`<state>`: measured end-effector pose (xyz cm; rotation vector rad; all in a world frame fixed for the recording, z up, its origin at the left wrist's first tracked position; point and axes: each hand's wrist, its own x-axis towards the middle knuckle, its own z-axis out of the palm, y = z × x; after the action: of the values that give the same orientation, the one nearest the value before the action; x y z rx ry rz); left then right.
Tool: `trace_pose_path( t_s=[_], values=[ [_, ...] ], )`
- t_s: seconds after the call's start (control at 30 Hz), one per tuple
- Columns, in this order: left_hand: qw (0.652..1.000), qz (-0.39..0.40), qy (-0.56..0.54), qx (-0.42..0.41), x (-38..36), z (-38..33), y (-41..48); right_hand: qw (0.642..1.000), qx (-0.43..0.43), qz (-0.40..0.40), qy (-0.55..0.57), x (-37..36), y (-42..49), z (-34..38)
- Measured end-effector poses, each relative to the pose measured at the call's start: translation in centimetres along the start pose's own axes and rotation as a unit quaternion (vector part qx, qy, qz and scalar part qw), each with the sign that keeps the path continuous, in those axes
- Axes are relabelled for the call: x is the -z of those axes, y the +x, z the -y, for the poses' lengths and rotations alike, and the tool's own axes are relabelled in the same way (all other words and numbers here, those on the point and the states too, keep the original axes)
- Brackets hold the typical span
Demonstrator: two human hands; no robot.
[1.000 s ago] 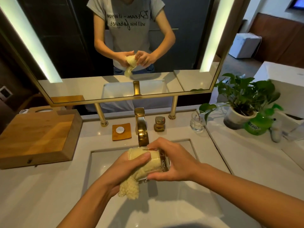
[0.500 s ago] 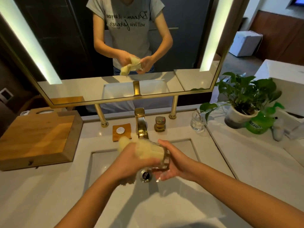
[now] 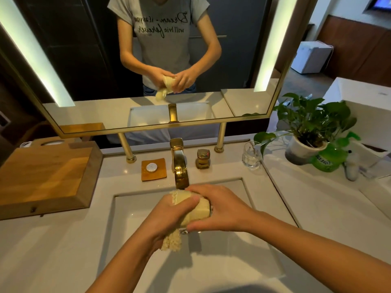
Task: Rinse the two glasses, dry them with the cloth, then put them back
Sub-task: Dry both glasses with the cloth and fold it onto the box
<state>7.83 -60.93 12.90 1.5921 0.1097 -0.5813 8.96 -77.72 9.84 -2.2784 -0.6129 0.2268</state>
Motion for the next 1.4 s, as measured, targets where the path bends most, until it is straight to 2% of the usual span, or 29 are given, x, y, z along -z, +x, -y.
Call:
trace_pose_path(
  t_s=[0.03, 0.1, 0.2, 0.27, 0.37, 0.5, 0.57, 0.7, 0.83, 0.9, 0.97, 1.03, 1.1, 1.17, 1.27, 1.3, 1.4],
  values=[
    [0.998, -0.006, 0.049, -0.031, 0.0, -0.2, -0.2, 0.994, -0.045, 0.007, 0.102, -0.1, 0.0, 0.2],
    [0.988, -0.022, 0.131, -0.085, 0.0, -0.8, -0.5, 0.959, -0.114, 0.009, 0.26, -0.1, 0.0, 0.7],
    [0.973, -0.066, 0.182, -0.124, -0.2, -1.6, -0.9, 0.925, -0.156, 0.004, 0.347, 0.2, 0.1, 1.3],
    [0.972, -0.089, 0.165, -0.142, -0.1, -1.7, -0.9, 0.889, -0.183, 0.019, 0.418, 0.1, 0.2, 1.5],
    [0.967, -0.137, 0.126, -0.173, 0.1, -1.5, -0.9, 0.818, -0.201, 0.032, 0.538, -0.5, 0.2, 1.4],
    [0.951, -0.245, -0.026, -0.187, -0.4, -0.4, -0.6, 0.781, -0.217, -0.036, 0.584, -1.8, 0.2, 2.0],
    [0.943, -0.264, -0.087, -0.181, -1.1, 0.1, -0.6, 0.767, -0.212, -0.081, 0.6, -2.4, 0.2, 2.7],
    [0.946, -0.239, -0.12, -0.183, -2.6, 0.8, -0.8, 0.797, -0.176, -0.147, 0.559, -3.0, 0.4, 3.4],
    [0.945, -0.173, -0.223, -0.165, -2.7, 1.0, -0.9, 0.874, -0.123, -0.144, 0.447, -2.1, 0.8, 3.3],
    [0.937, -0.143, -0.281, -0.151, -2.7, 1.0, -1.0, 0.932, -0.096, -0.135, 0.321, -1.4, 0.8, 3.3],
    [0.925, -0.131, -0.322, -0.154, -2.7, 1.2, -1.0, 0.983, -0.093, -0.118, 0.101, -0.5, 0.7, 3.0],
    [0.925, -0.142, -0.319, -0.147, -2.4, 1.5, -0.8, 0.982, -0.08, -0.156, -0.068, 1.0, 0.7, 3.0],
    [0.946, -0.185, -0.223, -0.146, -1.9, 1.8, 0.0, 0.971, -0.019, -0.219, -0.095, 2.2, 0.6, 3.8],
    [0.956, -0.22, -0.06, -0.186, -1.7, 2.0, 0.8, 0.973, 0.027, -0.178, -0.147, 2.8, 0.8, 5.5],
    [0.939, -0.246, 0.132, -0.202, -1.8, 2.4, 1.5, 0.954, 0.025, -0.066, -0.292, 1.6, 1.9, 7.0],
    [0.937, -0.254, 0.149, -0.189, -1.8, 2.5, 1.4, 0.955, 0.028, -0.055, -0.29, 1.3, 2.3, 6.8],
    [0.952, -0.234, 0.102, -0.17, -1.2, 2.7, 0.4, 0.976, 0.06, -0.069, -0.2, 0.6, 2.8, 5.9]
  ],
)
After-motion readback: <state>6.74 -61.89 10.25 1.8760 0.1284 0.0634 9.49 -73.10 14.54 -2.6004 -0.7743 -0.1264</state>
